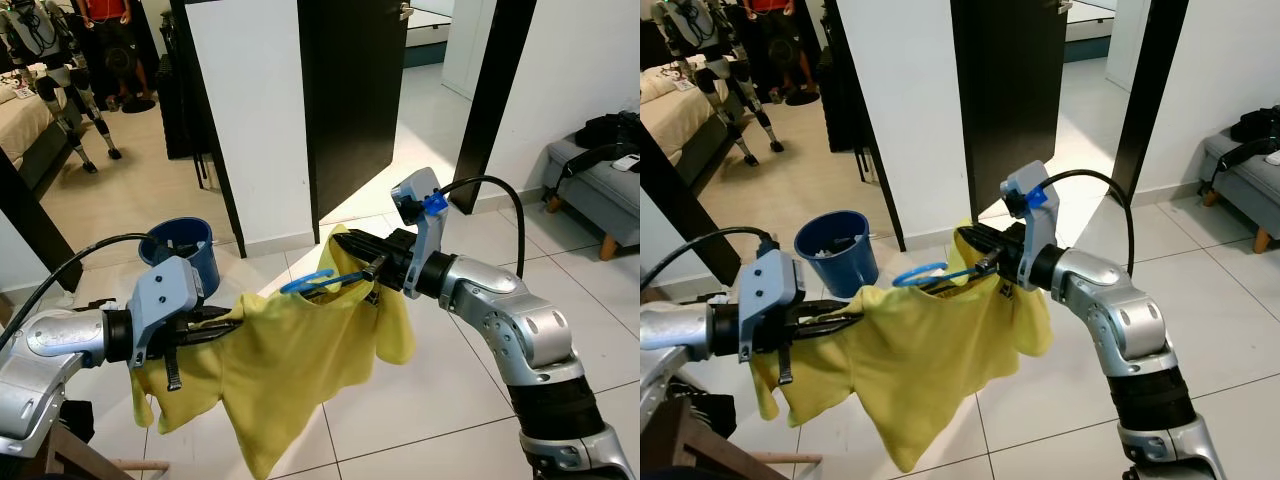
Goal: Hang hanger
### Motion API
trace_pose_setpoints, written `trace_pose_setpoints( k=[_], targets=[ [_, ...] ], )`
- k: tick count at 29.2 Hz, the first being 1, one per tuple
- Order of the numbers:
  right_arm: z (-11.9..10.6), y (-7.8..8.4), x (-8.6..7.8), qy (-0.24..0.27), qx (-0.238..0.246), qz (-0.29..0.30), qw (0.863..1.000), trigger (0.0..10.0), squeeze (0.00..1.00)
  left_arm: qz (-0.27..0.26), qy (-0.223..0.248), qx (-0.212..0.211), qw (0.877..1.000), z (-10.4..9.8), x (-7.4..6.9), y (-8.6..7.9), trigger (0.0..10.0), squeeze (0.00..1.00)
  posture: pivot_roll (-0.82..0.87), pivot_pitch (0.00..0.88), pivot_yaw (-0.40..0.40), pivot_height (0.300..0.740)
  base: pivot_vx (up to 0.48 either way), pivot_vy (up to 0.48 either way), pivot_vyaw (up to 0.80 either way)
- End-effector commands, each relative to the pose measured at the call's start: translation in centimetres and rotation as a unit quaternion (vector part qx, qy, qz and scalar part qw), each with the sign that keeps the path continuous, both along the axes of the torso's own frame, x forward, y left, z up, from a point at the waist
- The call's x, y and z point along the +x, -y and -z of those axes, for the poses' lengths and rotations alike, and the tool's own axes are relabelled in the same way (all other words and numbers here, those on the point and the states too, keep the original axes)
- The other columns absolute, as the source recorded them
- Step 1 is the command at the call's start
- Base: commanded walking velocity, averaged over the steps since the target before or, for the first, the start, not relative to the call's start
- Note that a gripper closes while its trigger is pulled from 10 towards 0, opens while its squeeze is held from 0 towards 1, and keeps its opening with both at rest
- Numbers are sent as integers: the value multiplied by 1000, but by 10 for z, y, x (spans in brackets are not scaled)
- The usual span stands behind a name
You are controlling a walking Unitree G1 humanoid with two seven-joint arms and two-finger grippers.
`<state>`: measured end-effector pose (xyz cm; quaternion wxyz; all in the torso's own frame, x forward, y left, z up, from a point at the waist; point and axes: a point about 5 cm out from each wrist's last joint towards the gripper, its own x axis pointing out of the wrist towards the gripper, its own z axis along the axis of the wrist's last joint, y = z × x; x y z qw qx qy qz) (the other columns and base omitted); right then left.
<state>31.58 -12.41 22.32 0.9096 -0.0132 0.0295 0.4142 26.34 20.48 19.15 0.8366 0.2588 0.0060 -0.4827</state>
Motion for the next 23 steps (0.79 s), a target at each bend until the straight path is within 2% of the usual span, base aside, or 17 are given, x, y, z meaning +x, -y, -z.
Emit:
trace_pose_setpoints(
  k=[1, 5, 12, 17, 23],
  targets=[
    [-4, -1, -2, 5, 7, -8, 1000, 0, 0, -31, 13, 4, 999, -4, 5, -8, 10000, 0, -94, 0, 57, 740, 0, 0, 0],
    [-7, 6, 0, 9, 5, 5, 1000, 0, 0, -54, 16, 15, 998, -3, 8, -14, 10000, 0, -93, 0, 56, 740, 0, 0, 0],
    [-11, 10, 3, 15, 3, 11, 1000, 0, 0, -51, 15, 29, 998, -2, 5, -16, 10000, 0, -93, 0, 54, 740, 0, 0, 0],
    [-11, -2, 0, 12, 14, -9, 1000, 0, 0, -15, 21, 0, 1000, -6, 1, -4, 10000, 0, -86, 0, 54, 740, 0, 0, 0],
    [-8, -14, -5, 6, 22, -31, 999, 0, 0, 4, 22, -25, 999, -8, 0, 7, 10000, 0, -89, 0, 54, 740, 0, 0, 0]
  ],
)
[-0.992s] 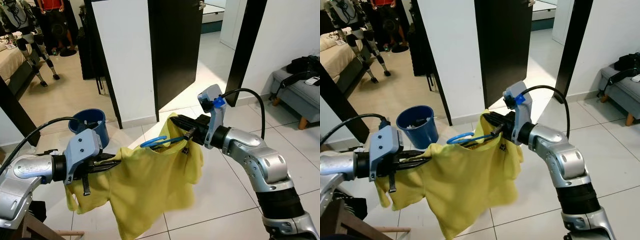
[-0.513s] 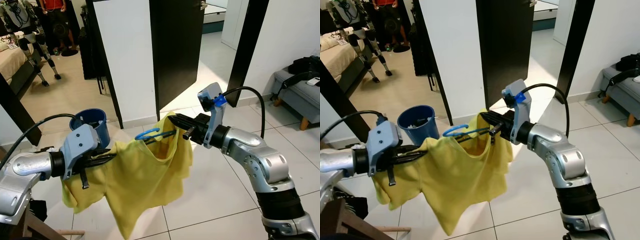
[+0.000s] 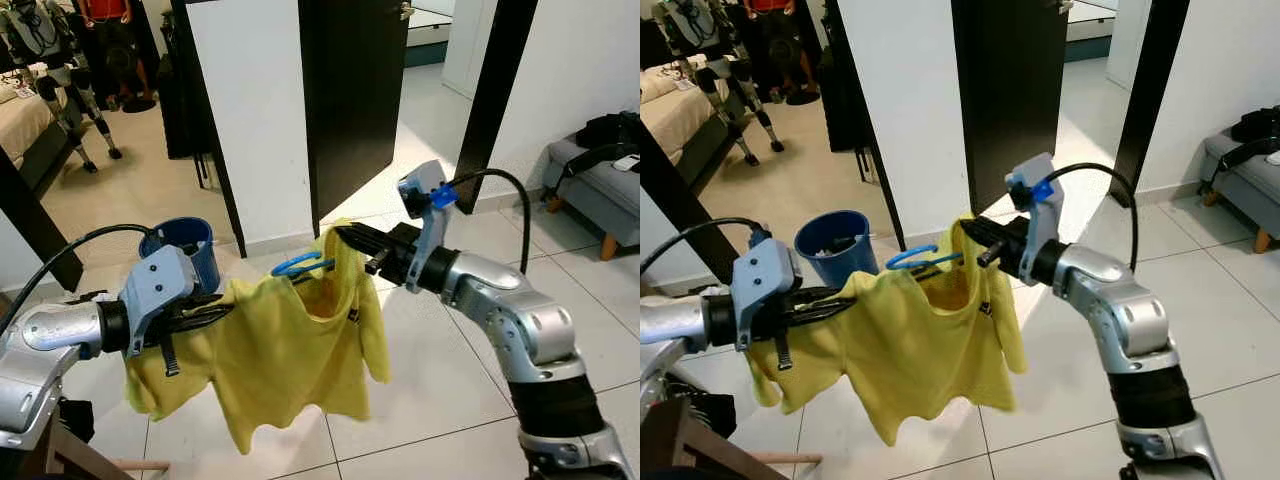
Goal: Hang hanger
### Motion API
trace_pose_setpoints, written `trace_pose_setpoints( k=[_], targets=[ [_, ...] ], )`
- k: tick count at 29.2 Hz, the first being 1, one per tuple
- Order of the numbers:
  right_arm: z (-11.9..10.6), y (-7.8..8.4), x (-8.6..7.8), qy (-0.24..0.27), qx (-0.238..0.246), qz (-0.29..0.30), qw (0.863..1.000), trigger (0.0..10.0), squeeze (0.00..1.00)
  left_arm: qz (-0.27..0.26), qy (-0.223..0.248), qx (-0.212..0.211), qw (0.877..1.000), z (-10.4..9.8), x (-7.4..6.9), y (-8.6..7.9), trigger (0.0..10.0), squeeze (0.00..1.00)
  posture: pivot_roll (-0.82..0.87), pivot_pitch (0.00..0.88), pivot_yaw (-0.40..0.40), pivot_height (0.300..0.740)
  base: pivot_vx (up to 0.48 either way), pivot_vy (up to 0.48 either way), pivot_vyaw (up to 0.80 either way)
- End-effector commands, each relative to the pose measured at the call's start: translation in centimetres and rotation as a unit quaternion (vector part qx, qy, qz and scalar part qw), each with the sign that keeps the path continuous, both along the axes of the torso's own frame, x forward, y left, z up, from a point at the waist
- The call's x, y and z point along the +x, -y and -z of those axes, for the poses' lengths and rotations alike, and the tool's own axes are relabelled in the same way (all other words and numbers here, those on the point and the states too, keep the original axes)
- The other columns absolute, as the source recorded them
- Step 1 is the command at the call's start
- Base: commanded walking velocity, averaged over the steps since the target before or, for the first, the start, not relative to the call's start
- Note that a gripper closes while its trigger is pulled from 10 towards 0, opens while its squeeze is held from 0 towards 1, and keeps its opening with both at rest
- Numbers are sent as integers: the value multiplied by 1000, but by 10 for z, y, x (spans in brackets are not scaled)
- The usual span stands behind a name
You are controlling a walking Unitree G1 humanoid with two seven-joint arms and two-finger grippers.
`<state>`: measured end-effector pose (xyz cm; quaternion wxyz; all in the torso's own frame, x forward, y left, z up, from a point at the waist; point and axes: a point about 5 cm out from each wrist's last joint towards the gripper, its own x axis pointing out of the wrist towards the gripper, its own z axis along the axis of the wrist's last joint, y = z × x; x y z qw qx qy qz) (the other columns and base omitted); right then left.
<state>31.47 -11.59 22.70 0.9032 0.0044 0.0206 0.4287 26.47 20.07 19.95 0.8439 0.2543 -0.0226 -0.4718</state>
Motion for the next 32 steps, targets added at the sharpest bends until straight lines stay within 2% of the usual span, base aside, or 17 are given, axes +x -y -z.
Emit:
trace_pose_setpoints(
  k=[1, 3, 6, 7, 12, 13, 15, 16, 17, 18, 19, 25, 28, 30, 32],
  targets=[
    [-4, -10, -6, 4, 5, -24, 1000, 0, 0, 11, -2, -14, 1000, -1, -1, 5, 10000, 0, -89, 0, 54, 740, 0, 0, 0],
    [-2, -20, -11, 0, 11, -45, 999, 0, 0, 6, -2, -33, 999, -3, 2, 8, 10000, 0, -91, 0, 54, 740, 0, 0, 0],
    [-2, -23, -13, -2, 14, -53, 999, 0, 0, 4, -2, -39, 999, -3, 3, 9, 10000, 0, -91, 0, 54, 740, 0, 0, 0],
    [-4, -28, -18, -1, 25, -73, 997, 0, 0, -8, 0, -47, 999, -4, 6, 10, 10000, 0, -92, 0, 54, 740, 0, 0, 0],
    [-9, -26, -23, 7, 38, -91, 995, 196, 0, -35, 2, -56, 998, -2, 10, 7, 10000, 0, -91, 0, 56, 740, 0, 0, 0],
    [-8, -24, -24, 9, 28, -95, 995, 4392, 0, -41, 1, -59, 997, -1, 11, 5, 10000, 0, -92, 0, 54, 740, 0, 0, 0],
    [-7, -22, -25, 11, 21, -97, 995, 4392, 0, -45, 0, -62, 997, -1, 11, 4, 10000, 0, -92, 0, 54, 740, 0, 0, 0],
    [-3, -19, -25, 8, 9, -93, 996, 10000, 0, -50, 0, -65, 997, -1, 11, 2, 10000, 0, -95, 0, 55, 740, 0, 0, 0],
    [2, -13, -24, 0, -3, -84, 996, 10000, 0, -57, -1, -70, 996, -1, 12, 0, 10000, 0, -95, 0, 55, 740, 0, 0, 0],
    [6, -8, -24, 0, -20, -73, 997, 10000, 812, -60, -1, -72, 996, -1, 12, -2, 10000, 0, -96, 0, 56, 740, 0, 0, 0],
    [9, -4, -24, -2, -32, -64, 997, 10000, 1000, -64, -2, -73, 995, 0, 12, -4, 10000, 0, -96, 0, 56, 740, 0, 0, 0],
    [14, 8, -23, 1, -60, -41, 997, 10000, 1000, -70, -7, -75, 995, 2, 12, -6, 10000, 0, -96, 0, 56, 740, 0, 0, 0],
    [17, 14, -20, 2, -74, -18, 997, 10000, 1000, -71, -12, -90, 993, 2, 12, -5, 10000, 0, -97, 0, 64, 740, 0, 0, 0],
    [20, 25, -17, 1, -82, 15, 997, 10000, 1000, -77, -18, -108, 991, 4, 12, -4, 10000, 0, -101, 0, 64, 740, 0, 0, 0],
    [20, 25, -17, 1, -82, 15, 997, 10000, 1000, -77, -18, -108, 991, 4, 12, -4, 10000, 0, -101, 0, 64, 740, 0, 0, 0]
  ],
)
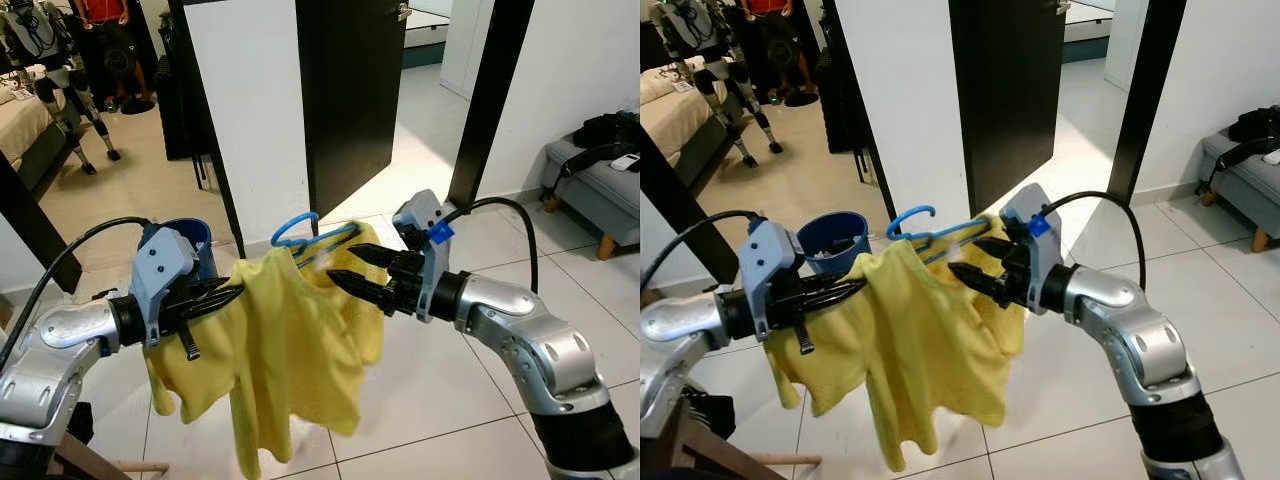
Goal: Hang hanger
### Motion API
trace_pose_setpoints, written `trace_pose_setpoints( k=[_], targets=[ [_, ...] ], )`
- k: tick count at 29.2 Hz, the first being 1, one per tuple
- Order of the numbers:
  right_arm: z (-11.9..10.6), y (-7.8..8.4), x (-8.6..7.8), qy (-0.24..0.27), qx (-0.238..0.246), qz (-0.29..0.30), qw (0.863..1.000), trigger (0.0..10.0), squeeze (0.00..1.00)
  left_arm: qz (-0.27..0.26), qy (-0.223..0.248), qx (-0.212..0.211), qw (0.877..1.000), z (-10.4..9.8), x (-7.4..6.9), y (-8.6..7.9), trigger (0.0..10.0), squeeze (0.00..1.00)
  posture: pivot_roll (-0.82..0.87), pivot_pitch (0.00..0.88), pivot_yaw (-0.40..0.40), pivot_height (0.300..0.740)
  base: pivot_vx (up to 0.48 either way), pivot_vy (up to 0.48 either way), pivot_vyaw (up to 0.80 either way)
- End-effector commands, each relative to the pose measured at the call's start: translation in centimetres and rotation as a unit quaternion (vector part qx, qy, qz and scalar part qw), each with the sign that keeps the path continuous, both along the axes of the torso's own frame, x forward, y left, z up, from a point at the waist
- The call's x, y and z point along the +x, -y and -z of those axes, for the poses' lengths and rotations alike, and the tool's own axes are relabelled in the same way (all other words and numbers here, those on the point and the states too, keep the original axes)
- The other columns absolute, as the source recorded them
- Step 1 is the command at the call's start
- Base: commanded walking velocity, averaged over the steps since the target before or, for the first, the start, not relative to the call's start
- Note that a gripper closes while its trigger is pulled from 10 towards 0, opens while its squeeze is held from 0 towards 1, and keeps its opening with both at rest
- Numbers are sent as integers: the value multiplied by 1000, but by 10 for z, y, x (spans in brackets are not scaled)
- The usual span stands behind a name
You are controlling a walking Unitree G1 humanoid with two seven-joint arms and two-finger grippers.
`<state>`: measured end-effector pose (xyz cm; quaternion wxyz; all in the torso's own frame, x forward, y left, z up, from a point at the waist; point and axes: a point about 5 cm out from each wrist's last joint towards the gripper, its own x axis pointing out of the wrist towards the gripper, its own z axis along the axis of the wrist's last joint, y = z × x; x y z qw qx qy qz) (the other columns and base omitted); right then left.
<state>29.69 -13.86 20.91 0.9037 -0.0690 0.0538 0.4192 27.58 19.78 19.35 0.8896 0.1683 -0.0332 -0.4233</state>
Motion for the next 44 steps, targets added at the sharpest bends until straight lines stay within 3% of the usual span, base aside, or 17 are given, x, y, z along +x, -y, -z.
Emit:
trace_pose_setpoints(
  k=[1, 6, 7, 8, 9, 10, 11, 15, 21, 23, 27, 31, 33, 34, 35, 38, 44],
  targets=[
    [3, 9, 2, 1, -6, 22, 1000, 10000, 1000, -25, -1, -27, 999, 0, 2, -7, 10000, 0, -101, 0, 64, 740, 0, 0, 0],
    [7, 31, 9, 8, -14, 99, 995, 10000, 1000, -42, -7, -53, 998, 3, 4, -7, 10000, 0, -106, 0, 66, 740, 0, 0, 0],
    [10, 41, 16, 9, -2, 148, 989, 10000, 1000, -50, -12, -61, 997, 5, 5, -7, 10000, 0, -110, 0, 67, 740, 0, 0, 0],
    [15, 47, 20, 5, -1, 180, 984, 10000, 655, -57, -16, -69, 996, 7, 6, -7, 10000, 0, -111, 0, 72, 740, 0, 0, 0],
    [20, 52, 23, -3, 7, 208, 978, 10000, 149, -62, -19, -77, 995, 8, 7, -7, 10000, 0, -111, 0, 72, 740, 0, 0, -788],
    [20, 52, 23, -3, 7, 208, 978, 10000, 149, -62, -19, -77, 995, 8, 7, -7, 10000, 0, -111, 0, 72, 740, 0, 0, -788],
    [26, 58, 25, -18, 25, 240, 970, 10000, 0, -66, -25, -86, 994, 11, 7, -5, 10000, 0, -111, 0, 72, 740, 0, 0, -800],
    [37, 66, 28, -42, 82, 288, 953, 10000, 0, -65, -37, -98, 992, 19, 4, 2, 10000, 0, -107, 0, 71, 740, 0, 0, -800],
    [28, 63, 28, -25, 118, 265, 957, 10000, 0, -18, -43, -67, 997, 19, -4, 6, 10000, 0, -106, 0, 69, 740, 0, 0, -800],
    [14, 63, 26, 5, 122, 230, 965, 10000, 0, -3, -43, -49, 998, 17, -6, 4, 10000, 0, -99, 0, 70, 740, 0, 0, 0],
    [-16, 60, 9, 60, 81, 69, 992, 10000, 0, 41, -43, 8, 998, 12, -8, 3, 10000, 0, -98, 0, 71, 740, 0, 0, 0],
    [-30, 61, -6, 61, 39, -40, 997, 10000, 0, 73, -45, 45, 995, 10, -8, 4, 10000, 0, -102, 0, 72, 740, 0, 0, 0],
    [-30, 61, -6, 61, 39, -40, 997, 10000, 0, 73, -45, 45, 995, 10, -8, 4, 10000, 0, -102, 0, 72, 740, 0, 0, 0],
    [-39, 60, -14, 50, 26, -111, 992, 10000, 0, 94, -44, 64, 993, 7, -7, 8, 10000, 0, -104, 0, 68, 740, 0, 0, 0],
    [-39, 60, -14, 50, 26, -111, 992, 10000, 0, 94, -44, 64, 993, 7, -7, 8, 10000, 0, -104, 0, 68, 740, 0, 0, 0],
    [-53, 51, -23, 28, 15, -222, 975, 10000, 0, 145, -31, 83, 985, -2, -3, 26, 10000, 0, -110, 0, 62, 740, 0, 0, 0],
    [-54, 29, -22, 22, 32, -289, 957, 10000, 0, 196, -18, 71, 978, -8, -5, 48, 10000, 0, -103, 0, 52, 740, 0, 0, 0]
  ],
)
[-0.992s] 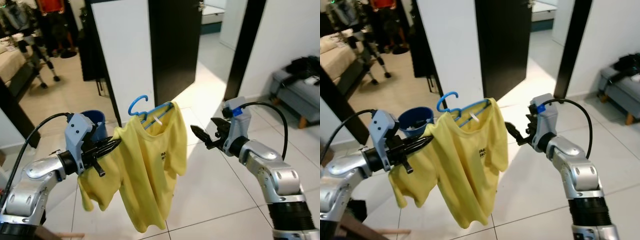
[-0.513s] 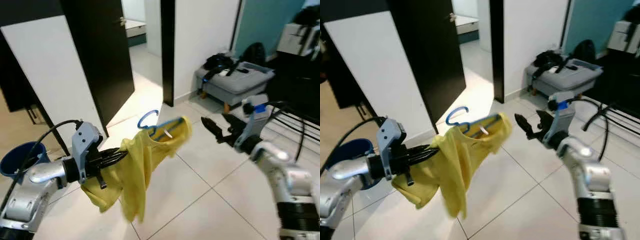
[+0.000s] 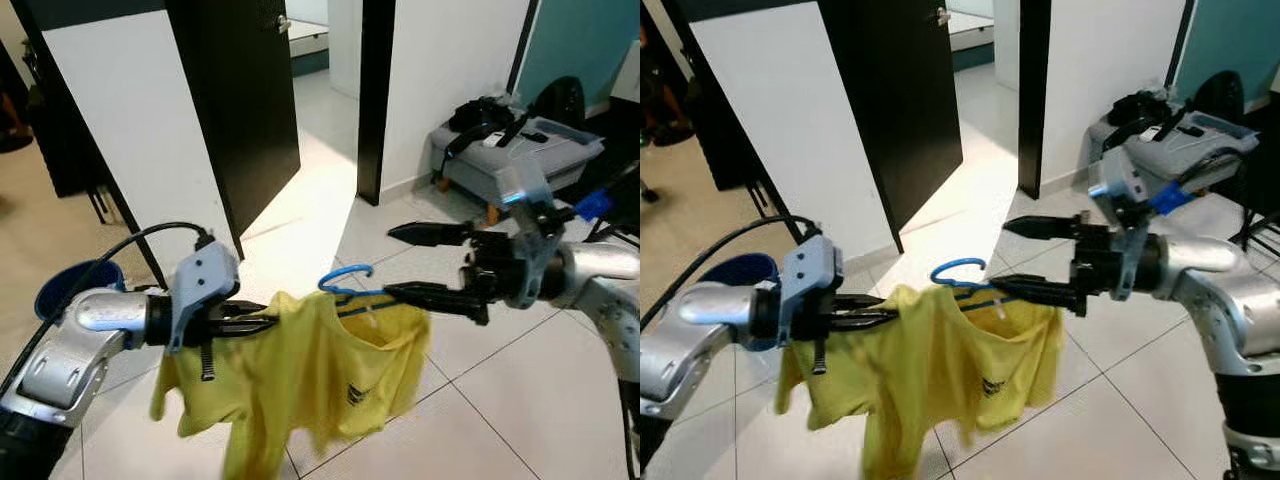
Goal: Hang hanger
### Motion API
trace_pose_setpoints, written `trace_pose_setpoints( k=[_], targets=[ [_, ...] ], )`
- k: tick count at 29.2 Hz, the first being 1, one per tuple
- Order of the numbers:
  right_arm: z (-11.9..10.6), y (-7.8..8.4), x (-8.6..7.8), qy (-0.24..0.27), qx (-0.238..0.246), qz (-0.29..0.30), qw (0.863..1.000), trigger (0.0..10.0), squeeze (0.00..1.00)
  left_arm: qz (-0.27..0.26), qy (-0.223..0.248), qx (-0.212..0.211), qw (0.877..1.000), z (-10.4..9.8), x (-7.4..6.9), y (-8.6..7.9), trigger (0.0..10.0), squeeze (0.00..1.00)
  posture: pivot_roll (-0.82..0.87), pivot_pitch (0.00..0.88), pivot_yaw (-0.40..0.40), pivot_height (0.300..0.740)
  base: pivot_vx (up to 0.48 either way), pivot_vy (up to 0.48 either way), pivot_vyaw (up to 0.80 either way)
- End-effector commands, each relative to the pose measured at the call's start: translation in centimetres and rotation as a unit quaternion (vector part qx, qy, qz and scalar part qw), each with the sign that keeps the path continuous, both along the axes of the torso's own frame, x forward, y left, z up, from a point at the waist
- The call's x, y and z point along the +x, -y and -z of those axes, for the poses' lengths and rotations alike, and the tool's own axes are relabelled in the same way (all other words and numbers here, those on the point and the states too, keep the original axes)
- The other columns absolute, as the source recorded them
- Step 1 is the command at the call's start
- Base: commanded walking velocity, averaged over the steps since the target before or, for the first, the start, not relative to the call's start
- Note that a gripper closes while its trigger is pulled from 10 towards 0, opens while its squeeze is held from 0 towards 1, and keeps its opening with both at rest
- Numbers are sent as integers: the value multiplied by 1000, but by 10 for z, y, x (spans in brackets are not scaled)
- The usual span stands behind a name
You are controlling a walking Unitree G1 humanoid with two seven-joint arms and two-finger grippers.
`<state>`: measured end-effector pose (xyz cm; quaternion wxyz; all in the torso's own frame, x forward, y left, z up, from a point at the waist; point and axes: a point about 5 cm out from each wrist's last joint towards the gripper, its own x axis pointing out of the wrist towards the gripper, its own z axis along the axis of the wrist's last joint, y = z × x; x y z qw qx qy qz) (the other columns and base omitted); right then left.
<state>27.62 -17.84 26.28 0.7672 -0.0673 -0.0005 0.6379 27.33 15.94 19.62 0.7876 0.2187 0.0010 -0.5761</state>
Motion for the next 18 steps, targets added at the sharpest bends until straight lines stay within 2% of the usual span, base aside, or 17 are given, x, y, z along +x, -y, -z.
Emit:
trace_pose_setpoints(
  k=[1, 11, 12, 13, 14, 18],
  targets=[
    [0, -14, -2, -7, 8, -44, 999, 10000, 0, 33, 10, -16, 999, -6, -4, 13, 10000, 0, -103, 0, 52, 740, 0, 0, 0],
    [1, -31, 3, -10, 11, -94, 995, 10000, 0, 54, 14, -26, 998, -7, -4, 22, 10000, 0, -99, 0, 45, 740, 0, 0, 0],
    [1, -31, 4, -7, 8, -93, 996, 1451, 0, 54, 14, -26, 998, -7, -4, 22, 10000, 0, -98, 0, 46, 740, 0, 0, 0],
    [1, -31, 4, -7, 8, -93, 996, 1451, 0, 54, 14, -26, 998, -7, -4, 22, 10000, 0, -98, 0, 46, 740, 0, 0, 0],
    [2, -31, 5, -5, 7, -93, 996, 0, 0, 56, 14, -27, 998, -7, -5, 23, 10000, 0, -95, 0, 45, 740, 0, 0, 0],
    [2, -30, 5, -9, 8, -97, 995, 0, 0, 58, 14, -29, 998, -8, -5, 24, 10000, 0, -95, 0, 45, 740, 0, 0, 0]
  ],
)
